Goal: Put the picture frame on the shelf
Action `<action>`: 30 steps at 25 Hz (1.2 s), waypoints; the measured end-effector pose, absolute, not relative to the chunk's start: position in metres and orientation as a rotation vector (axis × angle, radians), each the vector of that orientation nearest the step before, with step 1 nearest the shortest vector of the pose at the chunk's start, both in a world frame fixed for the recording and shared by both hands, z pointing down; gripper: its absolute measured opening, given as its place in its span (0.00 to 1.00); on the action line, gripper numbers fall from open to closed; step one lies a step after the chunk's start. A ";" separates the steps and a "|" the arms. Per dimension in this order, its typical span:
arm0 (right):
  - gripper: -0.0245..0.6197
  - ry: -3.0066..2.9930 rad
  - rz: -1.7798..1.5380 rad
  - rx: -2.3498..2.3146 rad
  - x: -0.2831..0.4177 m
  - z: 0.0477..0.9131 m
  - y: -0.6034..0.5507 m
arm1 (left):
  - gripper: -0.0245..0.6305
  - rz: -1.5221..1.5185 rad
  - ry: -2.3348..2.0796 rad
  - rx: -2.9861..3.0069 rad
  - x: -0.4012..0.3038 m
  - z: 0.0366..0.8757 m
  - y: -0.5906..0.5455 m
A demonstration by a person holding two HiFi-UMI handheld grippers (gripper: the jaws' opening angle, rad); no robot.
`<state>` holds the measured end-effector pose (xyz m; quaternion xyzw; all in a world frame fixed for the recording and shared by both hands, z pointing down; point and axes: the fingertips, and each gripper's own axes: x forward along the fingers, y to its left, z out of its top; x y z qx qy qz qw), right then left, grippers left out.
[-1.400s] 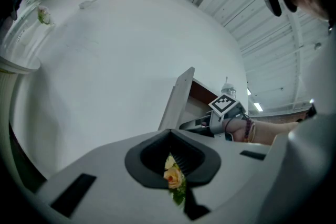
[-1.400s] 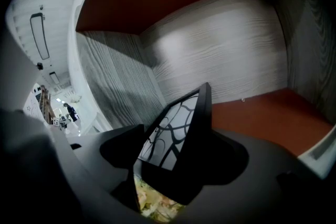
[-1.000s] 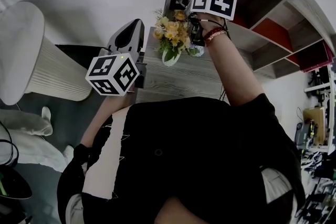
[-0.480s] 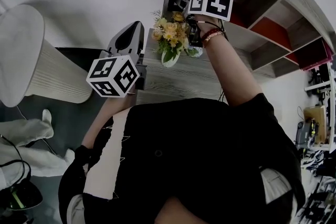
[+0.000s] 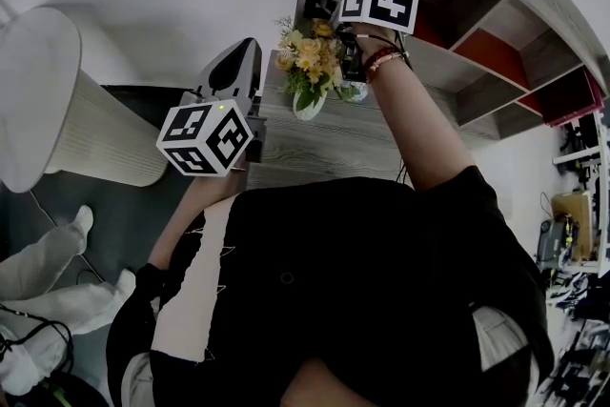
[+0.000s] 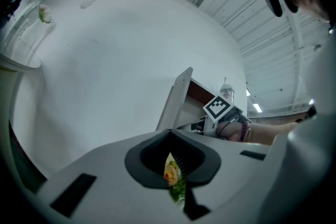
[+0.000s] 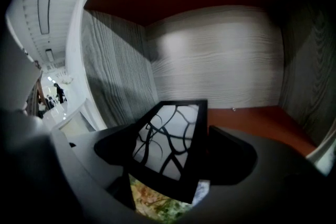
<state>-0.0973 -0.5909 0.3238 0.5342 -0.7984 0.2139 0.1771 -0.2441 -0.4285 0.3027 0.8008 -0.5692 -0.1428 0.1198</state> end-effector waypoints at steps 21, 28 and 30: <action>0.69 -2.329 0.544 1.571 -0.089 0.306 -0.589 | 0.06 -0.389 -1.656 2.339 -0.251 0.306 -0.426; 0.25 -2.637 0.756 1.672 -0.067 0.259 -0.554 | 0.06 -0.361 -1.592 2.400 -0.246 0.302 -0.427; 0.18 -2.689 0.834 1.688 -0.060 0.261 -0.540 | 0.06 -0.356 -1.554 2.438 -0.238 0.298 -0.427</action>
